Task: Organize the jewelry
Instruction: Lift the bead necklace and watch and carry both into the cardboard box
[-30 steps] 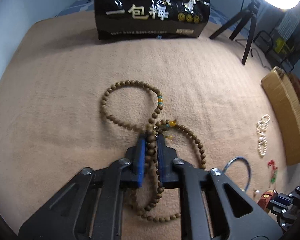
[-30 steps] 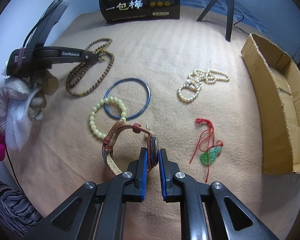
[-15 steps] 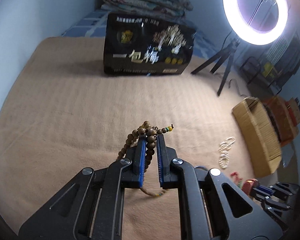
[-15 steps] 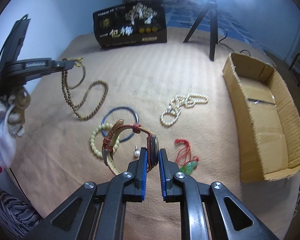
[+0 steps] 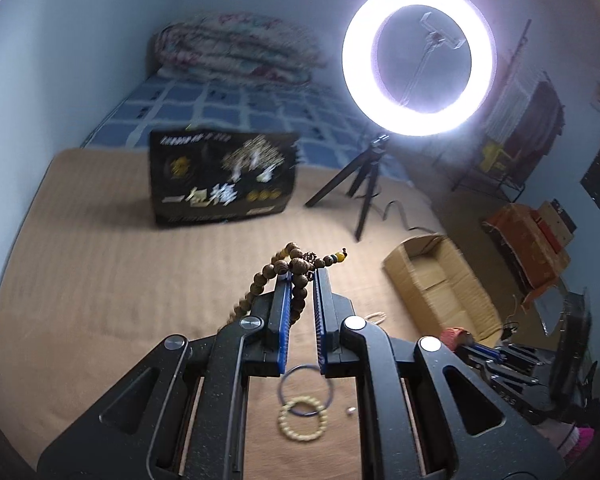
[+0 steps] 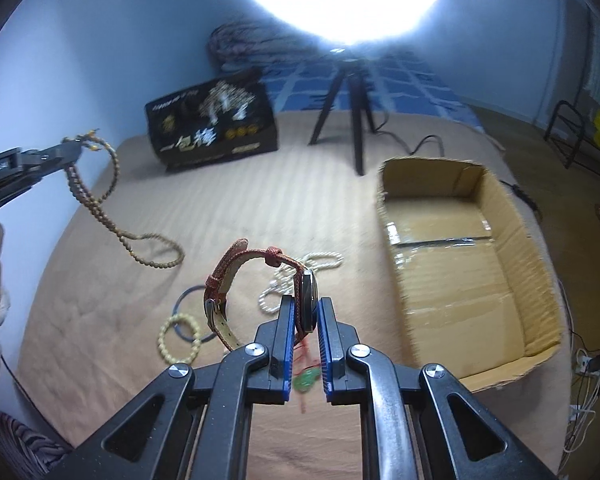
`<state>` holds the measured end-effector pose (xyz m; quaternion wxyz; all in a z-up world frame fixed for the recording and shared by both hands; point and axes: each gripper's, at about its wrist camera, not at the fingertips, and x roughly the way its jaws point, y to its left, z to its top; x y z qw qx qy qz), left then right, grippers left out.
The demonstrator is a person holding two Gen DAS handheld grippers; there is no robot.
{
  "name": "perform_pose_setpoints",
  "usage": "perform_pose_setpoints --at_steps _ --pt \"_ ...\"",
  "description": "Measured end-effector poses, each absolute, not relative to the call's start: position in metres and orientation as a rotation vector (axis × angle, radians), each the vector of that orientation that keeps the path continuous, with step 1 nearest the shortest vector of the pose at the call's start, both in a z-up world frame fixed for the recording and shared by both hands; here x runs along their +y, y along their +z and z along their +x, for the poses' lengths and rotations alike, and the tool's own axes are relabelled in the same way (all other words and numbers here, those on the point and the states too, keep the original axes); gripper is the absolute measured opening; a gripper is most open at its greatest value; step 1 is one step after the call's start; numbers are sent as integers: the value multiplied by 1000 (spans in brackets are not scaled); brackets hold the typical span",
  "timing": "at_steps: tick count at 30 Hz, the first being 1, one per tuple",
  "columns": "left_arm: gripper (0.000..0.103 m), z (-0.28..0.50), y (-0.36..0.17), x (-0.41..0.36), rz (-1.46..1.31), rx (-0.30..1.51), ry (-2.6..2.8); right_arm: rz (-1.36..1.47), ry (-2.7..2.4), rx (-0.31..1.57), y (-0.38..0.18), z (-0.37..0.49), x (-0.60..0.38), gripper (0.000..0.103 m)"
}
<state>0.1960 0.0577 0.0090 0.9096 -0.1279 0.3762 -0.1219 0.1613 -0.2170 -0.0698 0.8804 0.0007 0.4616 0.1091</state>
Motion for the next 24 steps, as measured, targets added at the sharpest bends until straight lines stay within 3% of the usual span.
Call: perform_pose_setpoints --at_steps 14,24 --pt "8 218 75 -22 -238 677 -412 92 75 929 -55 176 -293 9" --pt "8 238 94 -92 -208 661 -522 110 1 937 -59 178 -324 9"
